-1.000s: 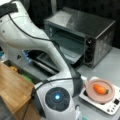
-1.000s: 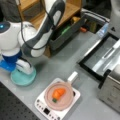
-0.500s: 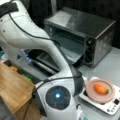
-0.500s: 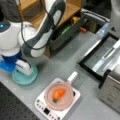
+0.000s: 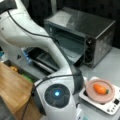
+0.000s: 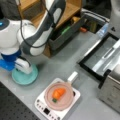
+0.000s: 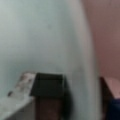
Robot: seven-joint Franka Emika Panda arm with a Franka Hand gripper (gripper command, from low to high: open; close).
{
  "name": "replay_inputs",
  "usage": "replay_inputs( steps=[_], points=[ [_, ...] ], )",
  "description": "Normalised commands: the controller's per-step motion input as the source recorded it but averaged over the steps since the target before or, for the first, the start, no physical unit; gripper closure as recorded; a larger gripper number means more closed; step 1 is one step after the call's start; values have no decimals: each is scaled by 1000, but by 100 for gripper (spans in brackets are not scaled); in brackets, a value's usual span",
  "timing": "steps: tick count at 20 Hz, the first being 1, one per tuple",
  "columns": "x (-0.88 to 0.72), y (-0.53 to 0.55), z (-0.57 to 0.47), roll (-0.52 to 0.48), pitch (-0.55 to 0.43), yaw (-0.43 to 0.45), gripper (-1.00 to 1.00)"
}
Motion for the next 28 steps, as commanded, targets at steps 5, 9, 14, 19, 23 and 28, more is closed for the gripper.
replay_inputs(
  steps=[5,9,14,19,23,28],
  points=[
    [-218,-56,425,160,33,-17,100],
    [-154,-23,268,118,29,-20,100],
    [-120,28,137,71,27,-41,100],
    [-115,145,85,53,14,-76,100],
    [-145,307,92,73,-2,-106,100],
    [-205,420,169,213,-21,-118,100]
  ],
)
